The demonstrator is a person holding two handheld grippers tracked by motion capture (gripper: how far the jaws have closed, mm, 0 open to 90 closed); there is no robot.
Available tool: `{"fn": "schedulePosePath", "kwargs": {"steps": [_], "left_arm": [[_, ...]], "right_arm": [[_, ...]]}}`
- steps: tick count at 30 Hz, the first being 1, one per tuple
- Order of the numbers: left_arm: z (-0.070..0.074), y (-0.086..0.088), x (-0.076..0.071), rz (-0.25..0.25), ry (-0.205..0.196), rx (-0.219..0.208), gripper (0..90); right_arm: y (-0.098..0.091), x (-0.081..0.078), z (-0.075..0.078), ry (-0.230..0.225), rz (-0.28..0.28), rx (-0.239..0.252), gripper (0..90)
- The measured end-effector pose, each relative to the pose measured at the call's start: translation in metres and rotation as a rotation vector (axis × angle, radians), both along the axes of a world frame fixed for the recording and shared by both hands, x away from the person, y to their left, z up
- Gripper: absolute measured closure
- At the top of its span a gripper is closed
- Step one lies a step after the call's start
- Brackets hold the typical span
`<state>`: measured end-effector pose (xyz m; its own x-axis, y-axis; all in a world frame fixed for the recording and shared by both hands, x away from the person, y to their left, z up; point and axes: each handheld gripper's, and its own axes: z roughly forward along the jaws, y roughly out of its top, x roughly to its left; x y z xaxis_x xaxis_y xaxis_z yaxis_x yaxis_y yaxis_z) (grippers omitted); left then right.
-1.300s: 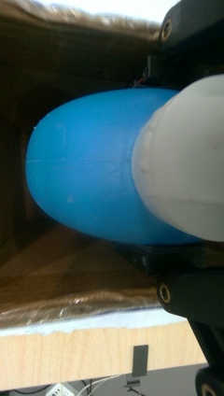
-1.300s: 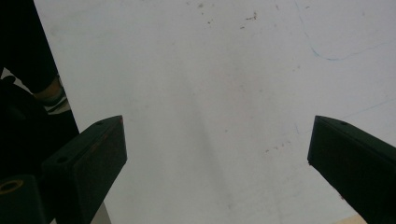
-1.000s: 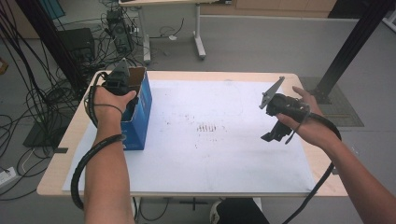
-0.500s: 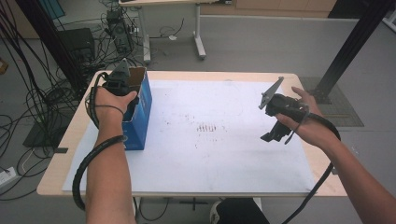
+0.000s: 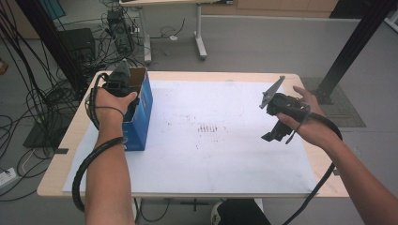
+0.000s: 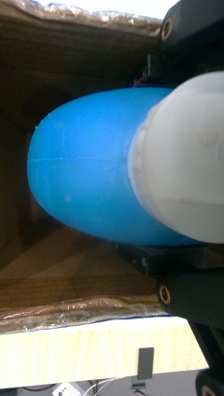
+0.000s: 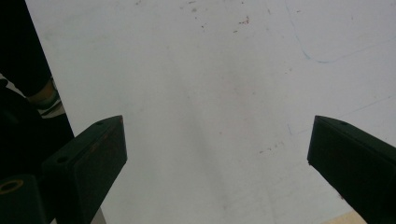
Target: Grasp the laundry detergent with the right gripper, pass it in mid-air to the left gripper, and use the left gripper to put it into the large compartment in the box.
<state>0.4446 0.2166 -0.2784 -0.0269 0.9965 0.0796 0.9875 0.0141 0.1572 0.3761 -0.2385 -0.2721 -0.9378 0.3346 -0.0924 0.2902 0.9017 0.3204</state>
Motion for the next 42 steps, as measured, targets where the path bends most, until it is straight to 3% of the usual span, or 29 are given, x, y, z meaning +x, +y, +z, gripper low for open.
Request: {"fn": "schedulePosePath", "kwargs": {"steps": [42], "left_arm": [[-0.0005, -0.001, -0.0012, 0.002, -0.013, 0.007, 36.9]], "right_arm": [[0.0026, 0.0012, 0.0021, -0.003, 0.007, -0.005, 4.6]]}}
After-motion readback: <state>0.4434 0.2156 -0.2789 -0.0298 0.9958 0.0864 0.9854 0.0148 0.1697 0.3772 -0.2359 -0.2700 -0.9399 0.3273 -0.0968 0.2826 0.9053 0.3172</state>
